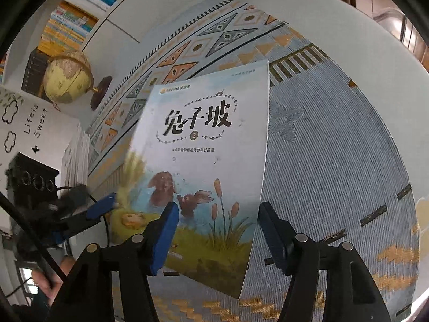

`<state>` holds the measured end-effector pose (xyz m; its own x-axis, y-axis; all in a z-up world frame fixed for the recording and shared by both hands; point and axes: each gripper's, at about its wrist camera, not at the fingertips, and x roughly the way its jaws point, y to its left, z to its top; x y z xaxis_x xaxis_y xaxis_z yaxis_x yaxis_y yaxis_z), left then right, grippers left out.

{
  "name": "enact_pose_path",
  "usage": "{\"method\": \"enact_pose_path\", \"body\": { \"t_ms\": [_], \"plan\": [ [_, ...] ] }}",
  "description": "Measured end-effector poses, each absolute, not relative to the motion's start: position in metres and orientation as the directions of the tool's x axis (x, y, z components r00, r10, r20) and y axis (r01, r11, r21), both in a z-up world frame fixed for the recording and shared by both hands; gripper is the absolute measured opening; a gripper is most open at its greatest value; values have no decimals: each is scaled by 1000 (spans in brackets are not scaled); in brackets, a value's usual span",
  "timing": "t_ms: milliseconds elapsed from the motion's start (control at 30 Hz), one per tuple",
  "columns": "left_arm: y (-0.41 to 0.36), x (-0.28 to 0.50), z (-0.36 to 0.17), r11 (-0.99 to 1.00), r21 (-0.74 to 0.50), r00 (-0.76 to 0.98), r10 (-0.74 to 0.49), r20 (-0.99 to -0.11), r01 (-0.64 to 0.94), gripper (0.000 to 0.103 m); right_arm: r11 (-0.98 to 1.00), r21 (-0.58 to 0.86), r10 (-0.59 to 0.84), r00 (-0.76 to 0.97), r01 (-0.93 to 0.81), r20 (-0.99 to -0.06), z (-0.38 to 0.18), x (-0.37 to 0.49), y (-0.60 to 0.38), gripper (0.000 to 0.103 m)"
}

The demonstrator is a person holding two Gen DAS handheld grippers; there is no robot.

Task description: Organize books

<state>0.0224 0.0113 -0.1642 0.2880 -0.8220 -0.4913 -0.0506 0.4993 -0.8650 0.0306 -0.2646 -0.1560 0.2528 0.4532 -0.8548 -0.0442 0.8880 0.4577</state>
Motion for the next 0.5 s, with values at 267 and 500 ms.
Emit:
{"method": "enact_pose_path", "body": {
  "t_ms": [267,500],
  "plan": [
    [-29,18,-180,588,-807,222,-781,-583,-51,56,869,491,489,238,-53,-839,-157,35,-259,69],
    [-13,31,-182,346,-914,236,-889,-392,-214,22,824,566,556,170,12,-813,-160,29,-274,70]
  ]
}}
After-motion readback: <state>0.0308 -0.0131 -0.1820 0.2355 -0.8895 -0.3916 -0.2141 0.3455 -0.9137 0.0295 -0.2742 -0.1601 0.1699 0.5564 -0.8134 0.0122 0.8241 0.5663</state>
